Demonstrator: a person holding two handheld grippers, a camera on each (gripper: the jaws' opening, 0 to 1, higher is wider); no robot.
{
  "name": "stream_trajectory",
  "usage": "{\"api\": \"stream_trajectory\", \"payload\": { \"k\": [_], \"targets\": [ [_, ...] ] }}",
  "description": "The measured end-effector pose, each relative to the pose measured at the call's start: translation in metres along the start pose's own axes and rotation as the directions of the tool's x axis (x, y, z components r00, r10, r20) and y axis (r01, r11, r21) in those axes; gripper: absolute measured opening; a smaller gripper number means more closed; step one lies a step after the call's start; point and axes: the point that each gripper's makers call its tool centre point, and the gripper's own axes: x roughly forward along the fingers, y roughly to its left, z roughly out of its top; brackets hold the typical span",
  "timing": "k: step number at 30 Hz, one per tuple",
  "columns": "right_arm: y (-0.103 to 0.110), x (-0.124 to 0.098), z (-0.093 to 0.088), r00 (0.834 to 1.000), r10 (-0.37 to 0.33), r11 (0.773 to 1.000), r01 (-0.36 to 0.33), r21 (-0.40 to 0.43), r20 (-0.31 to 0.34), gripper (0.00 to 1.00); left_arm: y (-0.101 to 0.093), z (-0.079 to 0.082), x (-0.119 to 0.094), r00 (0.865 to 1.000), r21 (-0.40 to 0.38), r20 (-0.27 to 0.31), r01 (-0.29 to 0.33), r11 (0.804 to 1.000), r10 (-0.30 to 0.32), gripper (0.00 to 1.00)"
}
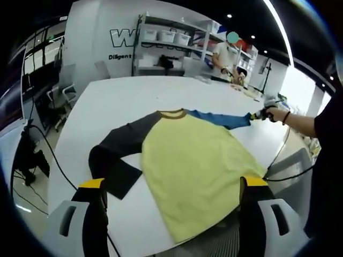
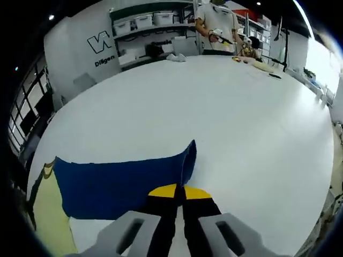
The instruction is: Fold the garment on the visible template until the final outline fits inside the template.
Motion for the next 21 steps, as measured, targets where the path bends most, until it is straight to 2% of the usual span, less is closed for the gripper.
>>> {"api": "stream_trajectory", "payload": {
  "k": [6, 12, 13, 15, 19, 21],
  "targets": [
    [0.054, -0.013, 0.011, 0.994, 0.105, 0.993, -0.104, -0.049, 0.015, 0.0, -0.003, 0.0, 0.0, 1.0, 0.003, -0.002, 0.01, 1.0, -0.01, 0.99],
    [0.113, -0.027, 0.017, 0.978, 0.205, 0.975, -0.202, -0.093, 0.025, 0.0, -0.003, 0.0, -0.002, 1.0, 0.007, 0.006, 0.018, 1.0, -0.018, 0.99],
    [0.117, -0.029, 0.017, 0.977, 0.211, 0.974, -0.208, -0.095, 0.025, 0.0, -0.002, 0.0, -0.002, 1.0, 0.007, 0.008, 0.018, 1.0, -0.018, 0.99],
    [0.143, -0.035, 0.019, 0.967, 0.254, 0.962, -0.25, -0.105, 0.029, 0.0, -0.005, 0.002, -0.003, 0.999, 0.0, 0.015, 0.037, 0.999, -0.037, 0.99],
    [0.175, -0.041, 0.017, 0.955, 0.297, 0.947, -0.292, -0.137, 0.019, 0.0, -0.01, 0.007, -0.005, 0.998, 0.002, 0.041, 0.057, 0.998, -0.057, 0.99],
    [0.2, -0.043, 0.016, 0.941, 0.339, 0.929, -0.333, -0.163, 0.009, 0.0, -0.008, 0.01, -0.004, 0.997, 0.012, 0.056, 0.054, 0.998, -0.055, 0.99]
  ]
}}
